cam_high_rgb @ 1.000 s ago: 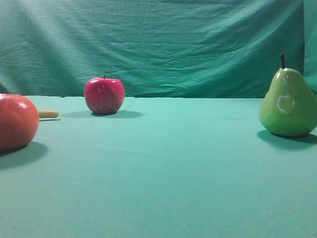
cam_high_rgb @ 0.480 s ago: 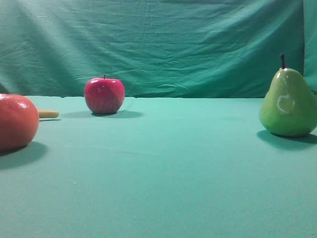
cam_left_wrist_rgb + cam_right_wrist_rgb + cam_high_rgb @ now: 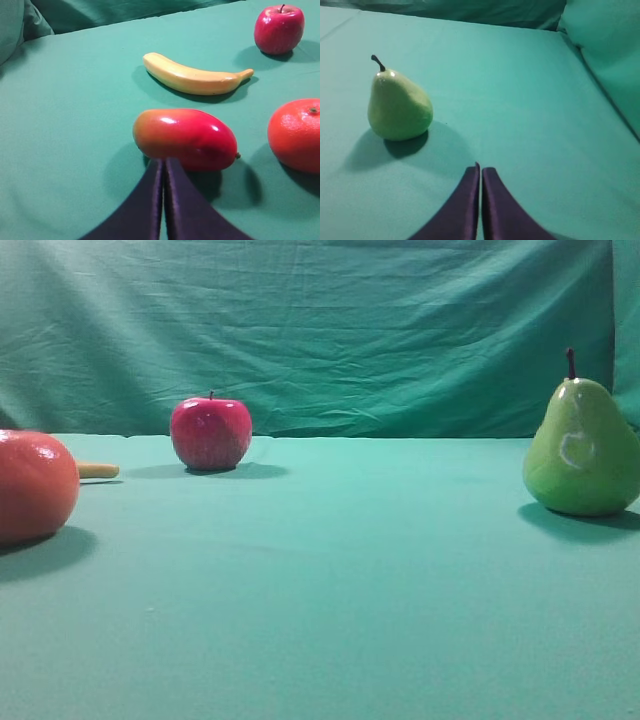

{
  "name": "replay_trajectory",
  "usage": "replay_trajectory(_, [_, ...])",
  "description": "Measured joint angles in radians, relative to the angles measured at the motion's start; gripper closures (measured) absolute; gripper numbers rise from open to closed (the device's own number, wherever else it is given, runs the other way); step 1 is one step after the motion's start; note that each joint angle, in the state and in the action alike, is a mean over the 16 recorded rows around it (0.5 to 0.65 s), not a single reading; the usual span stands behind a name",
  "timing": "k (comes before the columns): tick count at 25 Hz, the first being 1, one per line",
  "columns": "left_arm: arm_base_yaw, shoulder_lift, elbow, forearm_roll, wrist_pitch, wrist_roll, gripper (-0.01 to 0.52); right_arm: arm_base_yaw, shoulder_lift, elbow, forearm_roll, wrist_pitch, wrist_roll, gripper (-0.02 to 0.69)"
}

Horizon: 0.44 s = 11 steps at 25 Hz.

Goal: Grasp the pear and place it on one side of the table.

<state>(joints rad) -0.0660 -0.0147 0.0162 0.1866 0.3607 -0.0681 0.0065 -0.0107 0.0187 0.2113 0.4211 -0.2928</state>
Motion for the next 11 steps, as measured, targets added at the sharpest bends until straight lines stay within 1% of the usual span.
replay_trajectory(11, [0.0,0.0,0.0,0.0,0.0,0.0,0.514,-0.001,0.0,0.001,0.0,-0.005,0.0,0.665])
